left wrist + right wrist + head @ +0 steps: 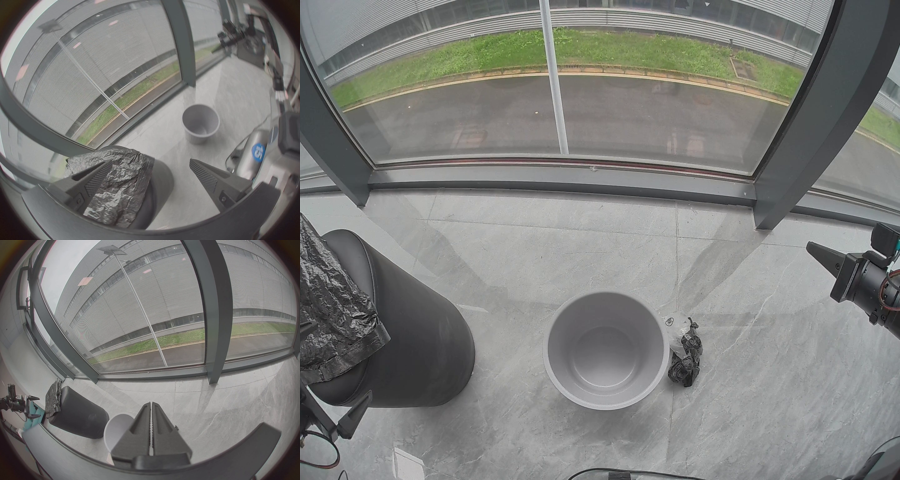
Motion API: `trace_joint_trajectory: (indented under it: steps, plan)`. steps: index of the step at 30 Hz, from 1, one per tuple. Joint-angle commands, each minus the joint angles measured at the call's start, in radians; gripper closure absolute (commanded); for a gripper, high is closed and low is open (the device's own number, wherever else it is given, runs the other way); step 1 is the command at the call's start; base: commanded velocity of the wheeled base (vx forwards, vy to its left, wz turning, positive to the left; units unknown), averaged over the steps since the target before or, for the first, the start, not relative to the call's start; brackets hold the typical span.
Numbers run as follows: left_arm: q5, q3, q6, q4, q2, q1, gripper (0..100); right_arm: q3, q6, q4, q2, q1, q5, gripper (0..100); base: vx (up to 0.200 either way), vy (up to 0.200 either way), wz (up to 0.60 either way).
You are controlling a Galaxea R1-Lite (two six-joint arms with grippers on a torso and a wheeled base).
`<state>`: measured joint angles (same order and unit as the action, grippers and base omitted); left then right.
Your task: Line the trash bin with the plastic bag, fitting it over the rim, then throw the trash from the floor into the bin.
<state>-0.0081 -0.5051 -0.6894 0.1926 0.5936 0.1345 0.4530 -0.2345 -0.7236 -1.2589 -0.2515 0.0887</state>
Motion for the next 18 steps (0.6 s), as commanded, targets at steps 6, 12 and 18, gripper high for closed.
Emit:
trace_joint_trajectory:
  steps: [6,12,18]
  plan:
    - [0.112,0.06,-0.217,-0.007,0.049,-0.009,0,0.004,-0.003,-0.011,0.007,0.029,0.002,100,0.0,0.0,0.0]
    - [0.112,0.132,-0.203,-0.177,0.106,-0.019,0,-0.002,-0.005,-0.046,-0.005,0.032,0.002,100,0.0,0.0,0.0]
    - [0.112,0.212,-0.2,-0.386,0.209,-0.044,0,-0.004,-0.006,-0.048,-0.007,0.034,0.003,100,0.0,0.0,0.0]
